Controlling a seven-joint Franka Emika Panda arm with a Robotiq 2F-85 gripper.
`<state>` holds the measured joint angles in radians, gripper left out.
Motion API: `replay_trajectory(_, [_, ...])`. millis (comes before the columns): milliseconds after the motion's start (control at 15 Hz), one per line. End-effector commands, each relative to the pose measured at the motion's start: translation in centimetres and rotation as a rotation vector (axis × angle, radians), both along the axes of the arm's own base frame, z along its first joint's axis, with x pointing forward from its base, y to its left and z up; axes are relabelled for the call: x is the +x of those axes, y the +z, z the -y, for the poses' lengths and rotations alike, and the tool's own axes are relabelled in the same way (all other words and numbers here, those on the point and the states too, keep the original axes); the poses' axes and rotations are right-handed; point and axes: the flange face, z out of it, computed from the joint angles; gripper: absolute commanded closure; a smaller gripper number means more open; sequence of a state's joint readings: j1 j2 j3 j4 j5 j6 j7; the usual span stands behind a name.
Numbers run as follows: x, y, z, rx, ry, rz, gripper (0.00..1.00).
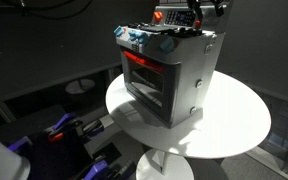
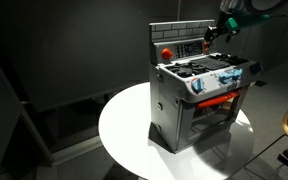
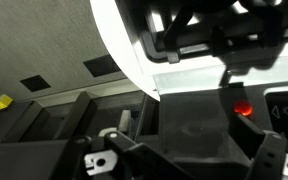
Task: Push the top right button on the toy stove
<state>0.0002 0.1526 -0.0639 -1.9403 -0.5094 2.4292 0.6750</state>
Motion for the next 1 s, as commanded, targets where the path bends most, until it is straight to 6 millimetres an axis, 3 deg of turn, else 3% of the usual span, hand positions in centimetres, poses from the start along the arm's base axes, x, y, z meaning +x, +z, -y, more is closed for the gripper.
replay_trajectory(0, [-0.45,1.58,-0.56,0.022,0.007,0.028,0.00])
replay_trajectory(933, [-0.46,1.97,-0.98,0.051,0.008,0.033,0.00])
